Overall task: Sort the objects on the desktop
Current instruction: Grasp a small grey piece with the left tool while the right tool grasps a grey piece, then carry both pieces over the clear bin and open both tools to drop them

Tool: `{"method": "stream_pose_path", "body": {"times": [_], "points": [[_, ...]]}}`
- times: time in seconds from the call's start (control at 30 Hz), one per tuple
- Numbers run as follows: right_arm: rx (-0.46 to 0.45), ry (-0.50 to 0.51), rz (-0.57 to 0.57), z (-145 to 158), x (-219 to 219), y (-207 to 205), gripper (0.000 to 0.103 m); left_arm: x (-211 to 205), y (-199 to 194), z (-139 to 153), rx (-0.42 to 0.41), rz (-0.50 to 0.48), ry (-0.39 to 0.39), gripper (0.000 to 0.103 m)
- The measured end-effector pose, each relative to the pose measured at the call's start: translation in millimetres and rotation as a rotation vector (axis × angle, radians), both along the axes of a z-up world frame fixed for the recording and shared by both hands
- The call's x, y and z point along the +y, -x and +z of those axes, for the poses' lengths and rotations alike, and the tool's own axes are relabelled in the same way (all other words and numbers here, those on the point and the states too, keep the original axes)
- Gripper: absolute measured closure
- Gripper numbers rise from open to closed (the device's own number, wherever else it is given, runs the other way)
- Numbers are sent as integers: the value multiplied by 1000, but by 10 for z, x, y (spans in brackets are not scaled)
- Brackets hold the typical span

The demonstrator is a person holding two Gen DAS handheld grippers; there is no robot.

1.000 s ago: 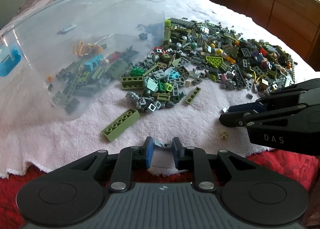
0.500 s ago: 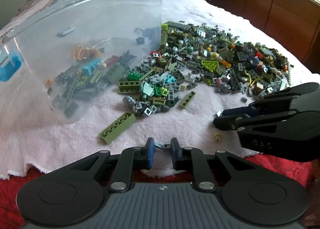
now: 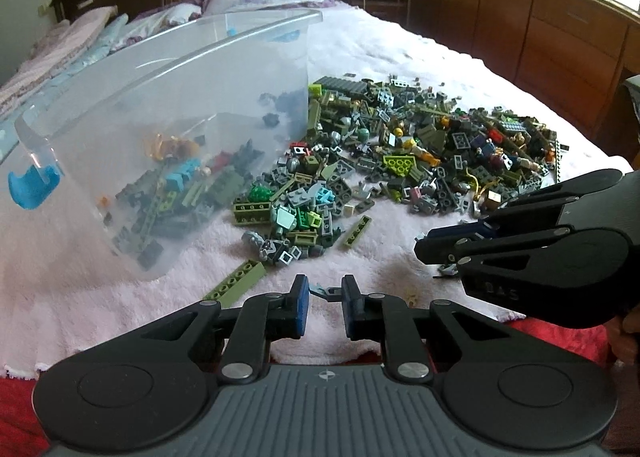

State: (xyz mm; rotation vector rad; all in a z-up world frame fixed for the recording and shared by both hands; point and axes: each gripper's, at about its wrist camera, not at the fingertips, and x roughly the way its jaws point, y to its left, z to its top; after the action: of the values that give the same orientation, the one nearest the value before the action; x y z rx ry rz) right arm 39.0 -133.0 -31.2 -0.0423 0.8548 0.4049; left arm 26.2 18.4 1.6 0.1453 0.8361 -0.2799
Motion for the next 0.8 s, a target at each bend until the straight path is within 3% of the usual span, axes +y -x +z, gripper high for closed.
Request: {"method": "stream_pose_path", "body": {"times": [0.33,0.8], "points": [[-25,-21,10,178,2,60,95,39,5,84,3,19,13,84],[-76,-54,27,569,81,-17,95,4,-105,570,-64,41,8,84]]}}
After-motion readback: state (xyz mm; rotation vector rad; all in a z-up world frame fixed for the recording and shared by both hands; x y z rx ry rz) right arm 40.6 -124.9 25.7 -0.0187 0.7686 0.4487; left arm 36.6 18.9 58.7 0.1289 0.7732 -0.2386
